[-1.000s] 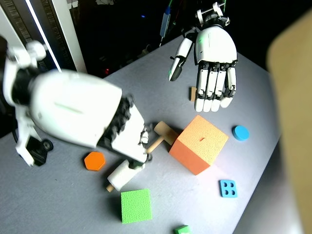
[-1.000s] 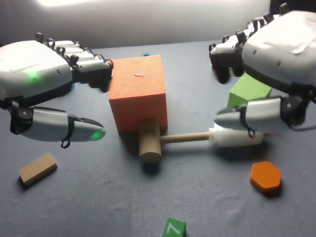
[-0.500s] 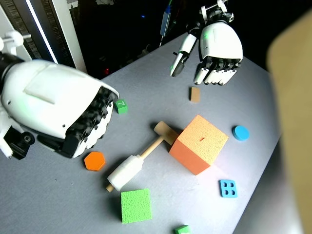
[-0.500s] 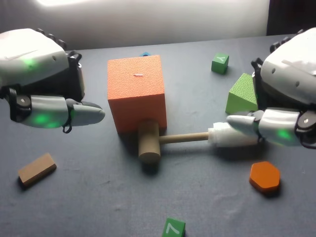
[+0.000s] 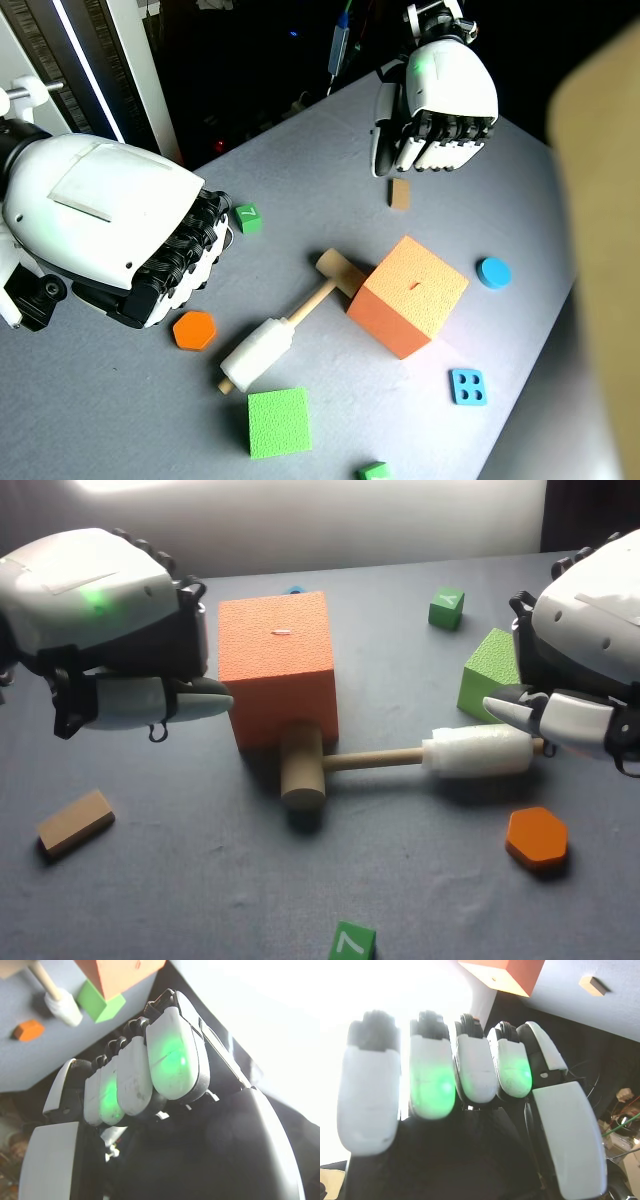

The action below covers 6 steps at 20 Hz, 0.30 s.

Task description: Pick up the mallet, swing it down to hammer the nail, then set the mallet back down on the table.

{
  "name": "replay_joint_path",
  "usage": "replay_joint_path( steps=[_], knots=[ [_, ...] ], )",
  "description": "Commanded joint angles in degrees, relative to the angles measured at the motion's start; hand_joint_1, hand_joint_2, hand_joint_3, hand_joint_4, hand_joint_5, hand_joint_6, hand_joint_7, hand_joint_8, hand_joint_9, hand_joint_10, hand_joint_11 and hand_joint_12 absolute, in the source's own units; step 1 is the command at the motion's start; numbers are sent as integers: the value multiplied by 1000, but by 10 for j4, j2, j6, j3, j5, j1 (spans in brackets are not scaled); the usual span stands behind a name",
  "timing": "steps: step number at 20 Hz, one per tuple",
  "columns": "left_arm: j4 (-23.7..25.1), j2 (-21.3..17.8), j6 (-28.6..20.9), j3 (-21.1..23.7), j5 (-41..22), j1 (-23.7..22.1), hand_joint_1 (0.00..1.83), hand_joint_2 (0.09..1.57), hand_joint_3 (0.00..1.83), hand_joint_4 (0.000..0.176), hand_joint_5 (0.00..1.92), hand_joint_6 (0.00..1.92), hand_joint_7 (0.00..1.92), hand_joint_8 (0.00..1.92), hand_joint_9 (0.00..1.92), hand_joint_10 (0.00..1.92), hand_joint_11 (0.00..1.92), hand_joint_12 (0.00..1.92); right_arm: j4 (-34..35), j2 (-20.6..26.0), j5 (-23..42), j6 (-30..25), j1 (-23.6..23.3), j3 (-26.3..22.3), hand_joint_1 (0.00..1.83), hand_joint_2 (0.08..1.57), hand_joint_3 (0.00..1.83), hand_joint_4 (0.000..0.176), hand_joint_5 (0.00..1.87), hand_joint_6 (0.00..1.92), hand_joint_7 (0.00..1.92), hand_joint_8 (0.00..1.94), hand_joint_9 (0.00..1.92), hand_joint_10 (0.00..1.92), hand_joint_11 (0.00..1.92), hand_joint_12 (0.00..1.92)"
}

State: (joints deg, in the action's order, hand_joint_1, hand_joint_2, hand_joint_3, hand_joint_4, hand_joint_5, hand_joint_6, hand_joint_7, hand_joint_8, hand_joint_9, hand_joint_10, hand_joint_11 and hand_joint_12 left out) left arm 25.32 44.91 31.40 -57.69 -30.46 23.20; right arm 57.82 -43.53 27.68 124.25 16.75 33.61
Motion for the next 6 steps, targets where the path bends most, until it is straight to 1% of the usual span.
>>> replay_joint_path(
  steps=[1,2,4,5,6],
  knots=[
    [-14,-1,1,1,-52,-8,1130,1392,7,176,1620,1921,1645,1921,1658,1921,1619,1921,-25,4,41,-2,-3,0,982,1424,9,176,1502,1921,1595,1941,1651,1921,1770,1921],
    [-14,0,0,3,-51,-9,1161,1351,0,176,1591,1921,1637,1921,1648,1921,1601,1921,-25,4,41,-2,-3,0,966,1422,7,176,1497,1921,1589,1941,1645,1921,1764,1921],
    [-14,2,0,5,-51,-9,1209,1333,0,176,1574,1921,1635,1921,1650,1921,1600,1921,-25,4,42,-2,-3,-1,972,1414,2,176,1471,1921,1580,1941,1647,1921,1772,1921],
    [-14,2,0,6,-55,-7,1213,1363,0,176,1580,1921,1646,1921,1674,1921,1635,1921,-26,4,43,-1,-3,-1,934,1426,8,176,1485,1921,1586,1941,1650,1921,1770,1921],
    [-14,2,0,6,-58,-5,1200,1366,0,176,1579,1921,1646,1921,1673,1921,1630,1921,-26,4,45,-1,-3,-1,924,1426,7,176,1488,1921,1587,1941,1651,1921,1772,1921]
  ],
)
